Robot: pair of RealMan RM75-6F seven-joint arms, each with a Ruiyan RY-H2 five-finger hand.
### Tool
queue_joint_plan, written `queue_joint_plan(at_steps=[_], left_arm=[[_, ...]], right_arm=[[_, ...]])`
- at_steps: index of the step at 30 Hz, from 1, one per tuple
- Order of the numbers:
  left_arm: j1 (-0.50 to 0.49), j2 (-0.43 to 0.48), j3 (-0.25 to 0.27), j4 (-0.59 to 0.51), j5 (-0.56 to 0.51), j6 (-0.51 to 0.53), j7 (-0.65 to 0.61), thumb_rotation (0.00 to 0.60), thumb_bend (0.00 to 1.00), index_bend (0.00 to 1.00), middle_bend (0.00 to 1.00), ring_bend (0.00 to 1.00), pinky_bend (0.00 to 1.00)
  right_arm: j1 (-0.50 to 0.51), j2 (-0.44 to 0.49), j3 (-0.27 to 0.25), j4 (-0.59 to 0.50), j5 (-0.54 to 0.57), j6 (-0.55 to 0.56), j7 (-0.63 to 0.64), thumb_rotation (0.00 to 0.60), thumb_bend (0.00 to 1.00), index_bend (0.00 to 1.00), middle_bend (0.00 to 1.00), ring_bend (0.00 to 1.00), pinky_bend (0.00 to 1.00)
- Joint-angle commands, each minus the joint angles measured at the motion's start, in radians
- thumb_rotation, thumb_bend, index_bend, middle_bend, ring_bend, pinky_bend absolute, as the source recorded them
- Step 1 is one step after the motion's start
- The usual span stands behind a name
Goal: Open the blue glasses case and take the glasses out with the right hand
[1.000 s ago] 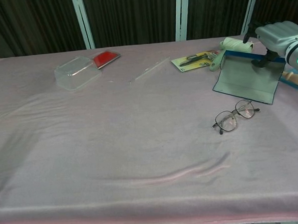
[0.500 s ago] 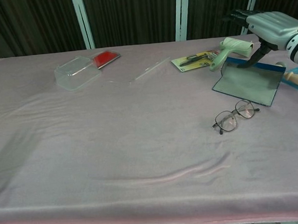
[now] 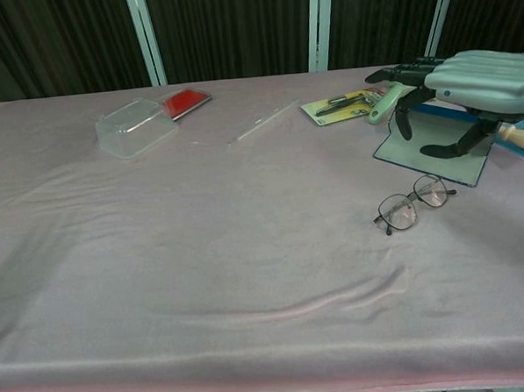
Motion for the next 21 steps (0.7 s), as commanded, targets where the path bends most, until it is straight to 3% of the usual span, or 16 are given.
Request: queue_joint_plan(at_steps=[1, 9, 21], left_arm=[[0.0, -0.001, -0.001, 0.0, -0.003, -0.002, 0.002, 0.6, 0.5, 0.0, 0.0, 0.0, 0.04], [-0.001, -0.003, -0.004, -0.001, -0.009, -0.006, 0.005, 0.6, 0.49, 0.0, 0.0, 0.0, 0.04], [0.0, -0.001, -0.001, 0.0, -0.002, -0.001, 0.002, 0.6, 0.5, 0.0, 0.0, 0.0, 0.04]], right_arm=[[-0.004, -0.03, -0.018, 0.052, -0.011, -0.025, 0.011, 0.6, 0.48, 0.62, 0.0, 0.0, 0.0], [-0.003, -0.096, -0.041, 0.151, -0.033, -0.047, 0.052, 0.6, 0.49, 0.64, 0.0, 0.0, 0.0], [-0.005, -0.142, -0.053, 0.209, -0.038, -0.071, 0.059, 0.6, 0.49, 0.64, 0.0, 0.0, 0.0]])
